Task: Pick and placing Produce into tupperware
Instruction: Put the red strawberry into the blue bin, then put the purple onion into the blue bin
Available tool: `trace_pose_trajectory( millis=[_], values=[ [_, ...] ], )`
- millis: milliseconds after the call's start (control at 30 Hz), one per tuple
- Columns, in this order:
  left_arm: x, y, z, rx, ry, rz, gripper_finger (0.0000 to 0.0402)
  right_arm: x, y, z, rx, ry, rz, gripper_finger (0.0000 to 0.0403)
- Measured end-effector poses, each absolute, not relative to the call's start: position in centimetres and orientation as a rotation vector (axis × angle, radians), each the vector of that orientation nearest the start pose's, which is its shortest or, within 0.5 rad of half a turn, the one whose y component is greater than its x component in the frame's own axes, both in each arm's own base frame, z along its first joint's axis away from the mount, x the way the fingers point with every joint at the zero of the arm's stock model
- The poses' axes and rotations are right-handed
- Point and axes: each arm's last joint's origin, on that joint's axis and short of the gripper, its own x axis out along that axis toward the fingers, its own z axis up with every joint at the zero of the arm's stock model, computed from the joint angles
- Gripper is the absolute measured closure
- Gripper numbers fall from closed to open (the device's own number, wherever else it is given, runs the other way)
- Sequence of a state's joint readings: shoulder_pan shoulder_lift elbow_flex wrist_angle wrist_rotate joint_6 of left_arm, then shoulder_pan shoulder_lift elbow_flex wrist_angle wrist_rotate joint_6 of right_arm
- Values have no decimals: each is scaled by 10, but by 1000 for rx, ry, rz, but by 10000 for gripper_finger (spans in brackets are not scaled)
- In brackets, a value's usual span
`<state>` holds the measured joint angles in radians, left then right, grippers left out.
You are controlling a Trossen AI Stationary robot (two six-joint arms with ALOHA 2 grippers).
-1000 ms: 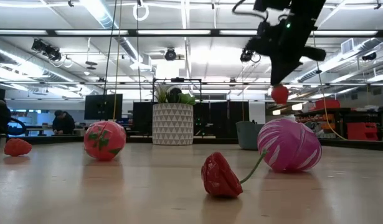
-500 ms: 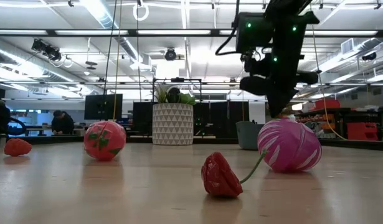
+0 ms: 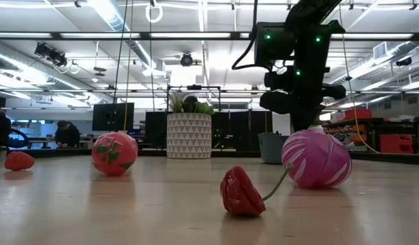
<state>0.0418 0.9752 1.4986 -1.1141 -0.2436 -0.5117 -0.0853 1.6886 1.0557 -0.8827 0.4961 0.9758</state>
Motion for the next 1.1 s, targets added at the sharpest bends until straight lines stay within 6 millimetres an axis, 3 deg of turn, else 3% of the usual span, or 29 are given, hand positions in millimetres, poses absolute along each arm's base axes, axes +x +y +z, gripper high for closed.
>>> trace_pose_trajectory(
  millis=[433,633,800,900,1100],
  values=[
    [133,13,443,-434,504,421,377,292,-44,178,496,1127,-1015,296],
    [133,13,443,-435,504,421,384,291,-39,202,516,1011,-926,262],
    [133,13,443,-435,504,421,388,288,-20,241,548,828,-746,249],
    [133,13,443,-434,504,421,385,283,-4,264,600,777,-532,243],
    [133,13,443,-435,504,420,382,271,44,277,660,879,-151,221]
  ],
)
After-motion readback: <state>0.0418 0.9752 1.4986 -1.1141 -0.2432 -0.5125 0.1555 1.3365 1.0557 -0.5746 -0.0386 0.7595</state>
